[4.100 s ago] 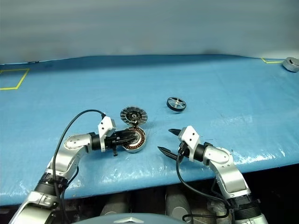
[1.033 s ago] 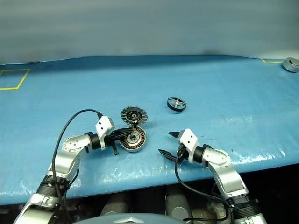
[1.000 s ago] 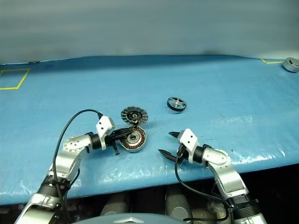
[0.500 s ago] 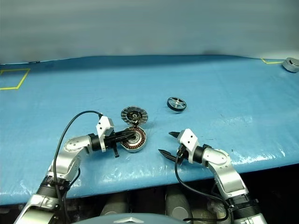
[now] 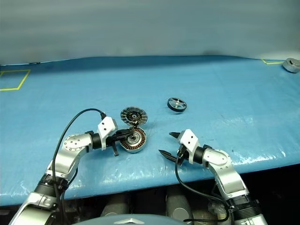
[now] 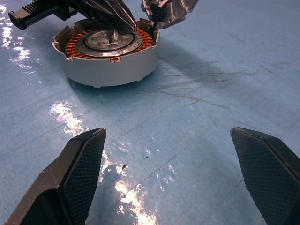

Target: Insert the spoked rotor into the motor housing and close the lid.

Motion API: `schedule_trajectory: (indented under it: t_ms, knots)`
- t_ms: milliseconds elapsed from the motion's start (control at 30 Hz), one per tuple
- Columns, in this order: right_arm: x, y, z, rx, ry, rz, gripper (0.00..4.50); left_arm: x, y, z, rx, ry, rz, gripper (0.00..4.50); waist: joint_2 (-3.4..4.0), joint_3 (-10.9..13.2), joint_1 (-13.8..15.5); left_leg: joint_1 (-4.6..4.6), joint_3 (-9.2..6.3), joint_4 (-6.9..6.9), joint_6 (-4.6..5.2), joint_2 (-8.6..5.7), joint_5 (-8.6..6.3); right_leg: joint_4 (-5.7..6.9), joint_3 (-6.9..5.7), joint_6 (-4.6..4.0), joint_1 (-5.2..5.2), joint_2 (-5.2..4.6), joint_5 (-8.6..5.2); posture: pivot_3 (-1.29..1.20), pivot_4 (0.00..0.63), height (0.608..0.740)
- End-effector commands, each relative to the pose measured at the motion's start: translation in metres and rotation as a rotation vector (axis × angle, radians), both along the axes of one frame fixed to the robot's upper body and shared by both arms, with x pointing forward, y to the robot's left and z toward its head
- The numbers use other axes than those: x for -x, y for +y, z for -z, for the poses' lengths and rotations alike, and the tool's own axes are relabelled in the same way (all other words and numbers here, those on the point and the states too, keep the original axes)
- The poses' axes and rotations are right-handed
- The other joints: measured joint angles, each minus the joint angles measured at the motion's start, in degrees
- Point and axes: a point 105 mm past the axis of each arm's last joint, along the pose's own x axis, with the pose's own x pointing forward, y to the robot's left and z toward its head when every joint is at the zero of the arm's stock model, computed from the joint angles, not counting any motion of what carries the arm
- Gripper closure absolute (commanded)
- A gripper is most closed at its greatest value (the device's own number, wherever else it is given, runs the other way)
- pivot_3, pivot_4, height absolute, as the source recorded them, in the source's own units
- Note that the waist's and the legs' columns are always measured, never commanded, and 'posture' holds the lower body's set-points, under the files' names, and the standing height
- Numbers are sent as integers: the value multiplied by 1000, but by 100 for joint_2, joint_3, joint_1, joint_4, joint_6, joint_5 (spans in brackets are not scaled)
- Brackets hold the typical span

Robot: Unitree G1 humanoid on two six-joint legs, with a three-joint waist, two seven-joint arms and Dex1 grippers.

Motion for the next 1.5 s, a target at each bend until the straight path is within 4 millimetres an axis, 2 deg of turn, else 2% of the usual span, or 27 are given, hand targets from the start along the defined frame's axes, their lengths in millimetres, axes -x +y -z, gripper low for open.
schedule_trajectory:
  t_ms: [33,133,233,600,933,1200,1500]
  knots:
    - [-3,2,-10,-13,-47,-6,0,0,0,-3,47,-14,-7,4481,0,0,2,0,0,0,0,0,0,0,0,0,0,0,0,0,150,740]
    - [-3,2,-9,-12,-47,-5,0,1,-6,-21,173,-38,7,4481,-1,1,6,-5,1,0,0,-1,0,0,0,0,-4,-1,0,0,150,740]
    - [-4,2,-9,-11,-48,-7,0,8,-11,-29,228,-8,64,4481,-1,1,9,-19,-1,2,0,0,0,-1,0,1,-16,-1,1,0,150,740]
    - [-5,3,-9,-17,-52,-6,0,22,-1,-11,36,54,141,4481,-1,1,2,-19,-1,2,0,-1,0,-2,0,1,-16,0,0,0,150,740]
    - [-3,4,-7,-23,-50,-1,0,11,-4,-6,-10,37,130,4481,-1,1,8,-19,-1,2,0,-1,0,-2,0,1,-15,0,0,0,150,740]
    - [-1,3,-5,-15,-50,5,0,9,-9,-9,29,28,125,4481,-1,1,18,-19,-1,6,0,-1,0,-1,0,1,-14,0,1,0,150,740]
    - [-1,2,-5,-15,-47,1,0,9,-10,-21,130,19,107,4481,-1,1,19,-19,-2,5,0,-1,0,-1,0,1,-15,0,1,0,150,740]
